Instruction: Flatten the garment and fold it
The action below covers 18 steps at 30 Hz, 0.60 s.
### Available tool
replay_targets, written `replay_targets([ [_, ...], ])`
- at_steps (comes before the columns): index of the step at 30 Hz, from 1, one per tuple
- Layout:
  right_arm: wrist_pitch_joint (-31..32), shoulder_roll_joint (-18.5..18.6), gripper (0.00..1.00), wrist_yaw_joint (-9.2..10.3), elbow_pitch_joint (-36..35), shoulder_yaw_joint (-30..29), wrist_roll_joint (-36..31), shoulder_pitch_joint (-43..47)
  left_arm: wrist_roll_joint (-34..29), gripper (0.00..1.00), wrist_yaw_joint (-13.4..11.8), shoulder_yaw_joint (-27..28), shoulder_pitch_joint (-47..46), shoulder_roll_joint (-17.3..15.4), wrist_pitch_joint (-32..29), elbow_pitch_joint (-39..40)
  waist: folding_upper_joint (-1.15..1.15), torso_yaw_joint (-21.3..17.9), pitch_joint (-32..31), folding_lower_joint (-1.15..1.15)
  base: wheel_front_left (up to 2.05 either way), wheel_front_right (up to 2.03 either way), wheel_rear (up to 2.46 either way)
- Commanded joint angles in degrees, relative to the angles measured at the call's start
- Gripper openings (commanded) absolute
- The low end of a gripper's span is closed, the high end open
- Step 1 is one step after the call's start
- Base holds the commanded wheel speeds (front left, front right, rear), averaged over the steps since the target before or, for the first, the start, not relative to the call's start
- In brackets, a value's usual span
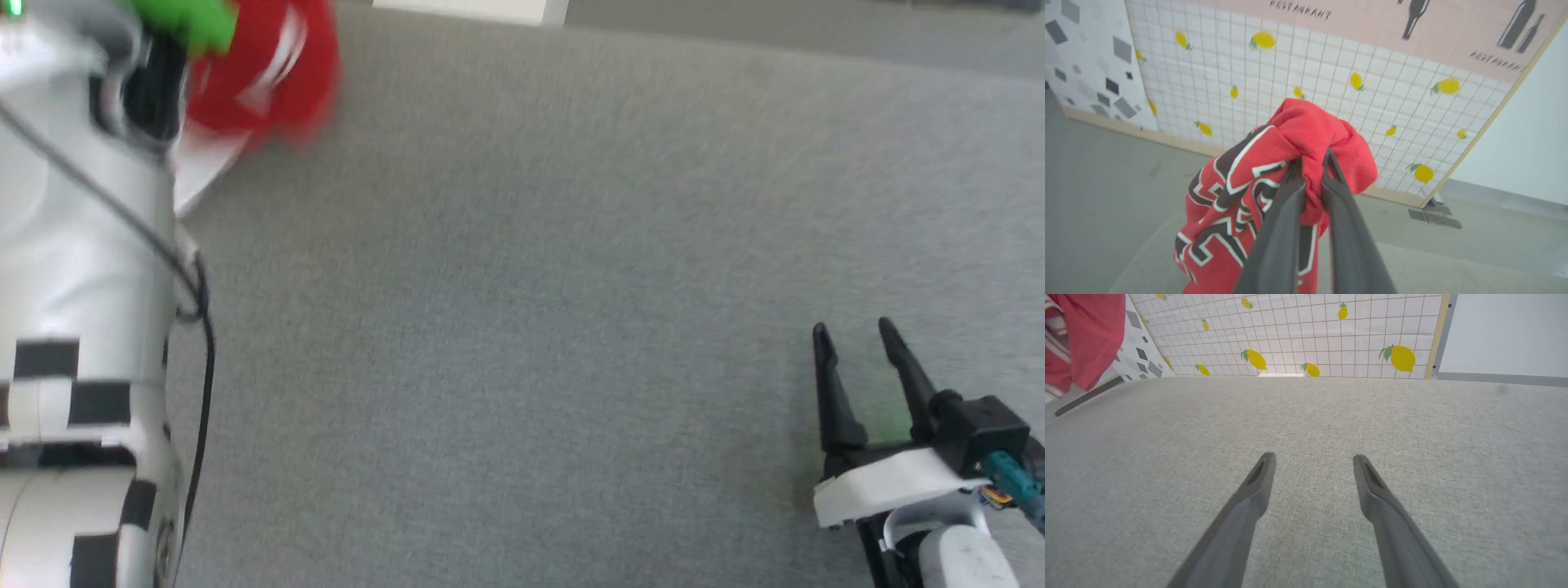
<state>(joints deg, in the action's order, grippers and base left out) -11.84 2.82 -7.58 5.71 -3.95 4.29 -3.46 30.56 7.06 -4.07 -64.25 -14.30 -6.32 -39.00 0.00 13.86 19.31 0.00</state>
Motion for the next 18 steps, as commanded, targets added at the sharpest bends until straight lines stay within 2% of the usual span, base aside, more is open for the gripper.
replay_targets([
  [1, -0.71, 0.06, 1.0, 0.09, 0.84, 0.19, 0.81, 0.23, 1.24, 0.0, 0.39, -2.56, -2.36, 0.81, -0.62, 2.27, 0.0, -3.91, -6.08, 0.0, 0.0, 0.0, 0.0],
  [9, -2.32, 0.06, 1.0, 0.09, 4.31, 0.25, 3.49, 1.83, 8.78, 0.0, 0.42, -17.61, -4.27, 3.02, -6.98, 8.93, 0.0, -10.62, -12.0, 0.0, 0.0, 0.0, 0.0],
  [18, -2.97, 0.06, 1.0, 0.09, 5.96, -0.64, 4.37, 3.53, 15.79, 0.0, 0.42, -29.12, 8.82, 7.49, -11.15, 6.3, 0.0, -15.7, -15.15, 0.0, 0.0, 0.0, 0.0],
])
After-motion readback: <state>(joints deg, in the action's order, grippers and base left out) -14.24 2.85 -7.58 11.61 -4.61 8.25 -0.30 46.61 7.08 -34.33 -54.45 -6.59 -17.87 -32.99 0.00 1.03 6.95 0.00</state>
